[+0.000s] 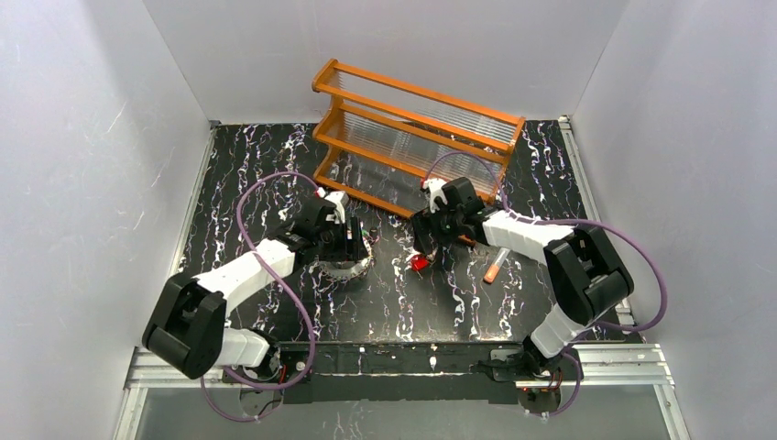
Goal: Remove the keys from the keyring
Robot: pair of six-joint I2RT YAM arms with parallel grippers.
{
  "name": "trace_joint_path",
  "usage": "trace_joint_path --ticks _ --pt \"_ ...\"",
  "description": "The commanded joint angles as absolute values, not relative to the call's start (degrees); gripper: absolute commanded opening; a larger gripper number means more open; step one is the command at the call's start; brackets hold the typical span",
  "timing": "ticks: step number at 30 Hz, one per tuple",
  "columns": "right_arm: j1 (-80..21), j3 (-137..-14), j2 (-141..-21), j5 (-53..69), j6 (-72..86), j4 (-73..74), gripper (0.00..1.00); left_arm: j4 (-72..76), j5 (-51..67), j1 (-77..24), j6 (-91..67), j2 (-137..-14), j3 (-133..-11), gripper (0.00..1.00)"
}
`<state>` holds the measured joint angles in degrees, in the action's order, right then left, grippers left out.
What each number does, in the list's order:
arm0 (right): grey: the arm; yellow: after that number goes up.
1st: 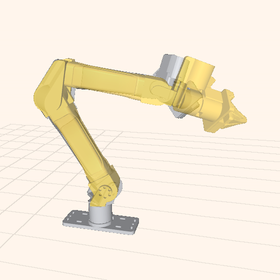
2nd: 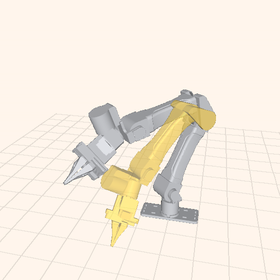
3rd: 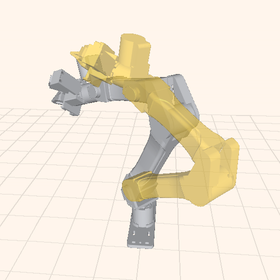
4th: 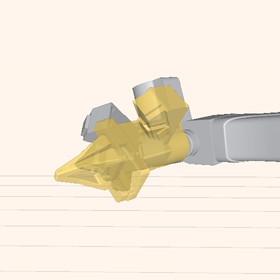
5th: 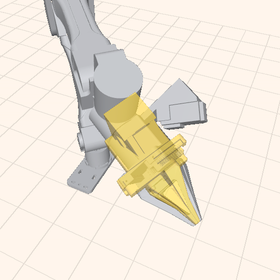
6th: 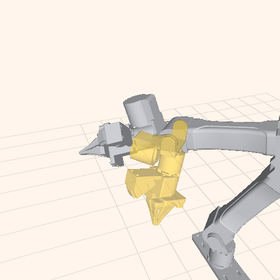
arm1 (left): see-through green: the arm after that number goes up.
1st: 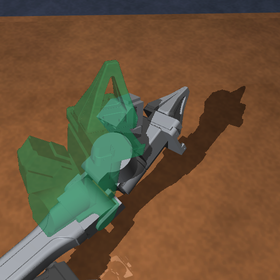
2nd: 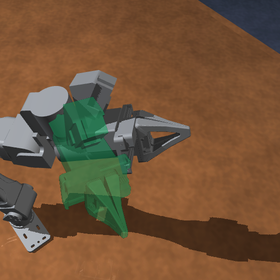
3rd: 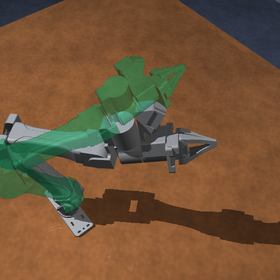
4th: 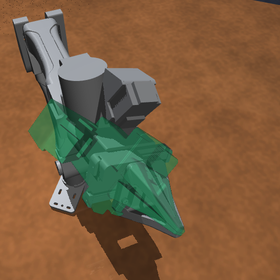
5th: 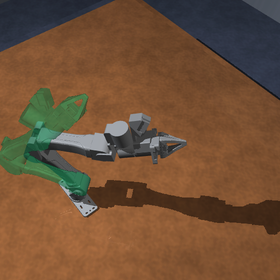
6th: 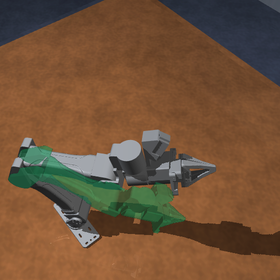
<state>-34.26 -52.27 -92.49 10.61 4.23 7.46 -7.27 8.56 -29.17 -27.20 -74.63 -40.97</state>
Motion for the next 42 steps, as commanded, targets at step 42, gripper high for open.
trace_joint_path --ticks 42 --pt "-49.5 -49.5 -89.6 9.1 19.2 -0.6 0.87 -15.8 -5.4 -41.1 -31.1 -68.0 -41.9 0.48"
